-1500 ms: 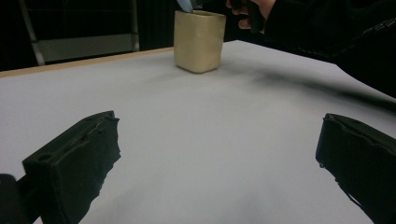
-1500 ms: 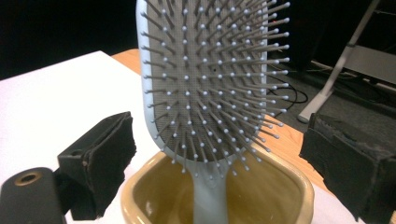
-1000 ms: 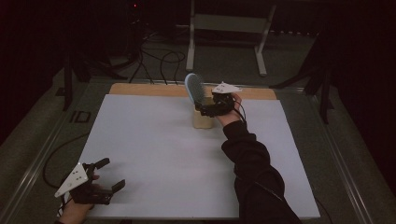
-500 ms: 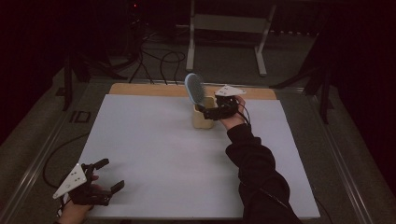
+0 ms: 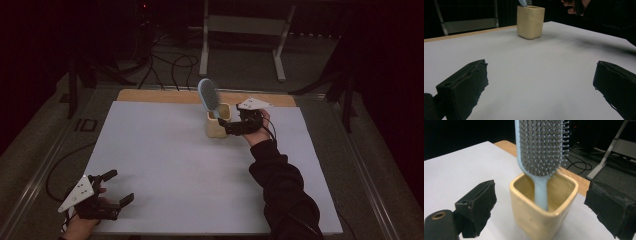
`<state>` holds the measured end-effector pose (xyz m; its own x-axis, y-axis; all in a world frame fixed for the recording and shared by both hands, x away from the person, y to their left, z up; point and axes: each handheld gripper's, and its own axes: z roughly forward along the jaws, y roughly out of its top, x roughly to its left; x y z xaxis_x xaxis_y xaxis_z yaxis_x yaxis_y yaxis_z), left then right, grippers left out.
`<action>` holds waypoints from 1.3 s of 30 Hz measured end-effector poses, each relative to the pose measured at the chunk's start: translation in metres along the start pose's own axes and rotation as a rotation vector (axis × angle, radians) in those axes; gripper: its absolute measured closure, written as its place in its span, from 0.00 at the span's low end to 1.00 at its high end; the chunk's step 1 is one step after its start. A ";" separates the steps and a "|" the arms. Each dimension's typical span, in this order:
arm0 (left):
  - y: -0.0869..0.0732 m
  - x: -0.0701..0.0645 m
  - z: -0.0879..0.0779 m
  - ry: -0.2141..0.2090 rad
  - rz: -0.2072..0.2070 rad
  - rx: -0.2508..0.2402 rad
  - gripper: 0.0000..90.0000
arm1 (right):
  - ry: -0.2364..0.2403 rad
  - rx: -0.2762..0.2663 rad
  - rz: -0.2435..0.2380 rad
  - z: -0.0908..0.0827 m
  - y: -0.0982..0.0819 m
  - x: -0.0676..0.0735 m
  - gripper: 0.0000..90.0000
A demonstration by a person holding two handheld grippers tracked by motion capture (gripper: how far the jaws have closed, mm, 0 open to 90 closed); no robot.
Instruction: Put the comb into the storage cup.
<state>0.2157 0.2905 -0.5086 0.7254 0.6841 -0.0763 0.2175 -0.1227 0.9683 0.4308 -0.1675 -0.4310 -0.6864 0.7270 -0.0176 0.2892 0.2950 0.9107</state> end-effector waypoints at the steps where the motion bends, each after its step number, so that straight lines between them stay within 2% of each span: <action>1: 0.000 0.000 0.000 0.000 0.000 -0.001 0.00 | -0.001 -0.001 0.002 -0.002 -0.002 0.000 0.10; 12: 0.000 0.000 0.000 0.001 0.002 0.004 0.00 | 0.032 0.017 0.014 -0.020 -0.019 0.004 0.10; 17: 0.000 0.000 0.000 0.000 0.005 0.004 0.00 | 0.020 0.022 0.010 -0.030 -0.032 0.007 0.10; 23: 0.000 0.000 0.000 0.000 0.004 0.005 0.00 | 0.028 0.031 0.032 -0.041 -0.047 0.007 0.10; 31: 0.000 0.000 0.000 0.001 0.003 0.006 0.00 | 0.055 0.054 0.029 -0.056 -0.070 0.011 0.10; 39: 0.000 0.000 0.000 0.001 0.003 0.006 0.00 | 0.058 0.066 0.028 -0.071 -0.089 0.016 0.10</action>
<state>0.2156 0.2900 -0.5084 0.7253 0.6846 -0.0732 0.2191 -0.1287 0.9672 0.3464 -0.2262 -0.4825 -0.7146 0.6988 0.0331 0.3507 0.3168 0.8813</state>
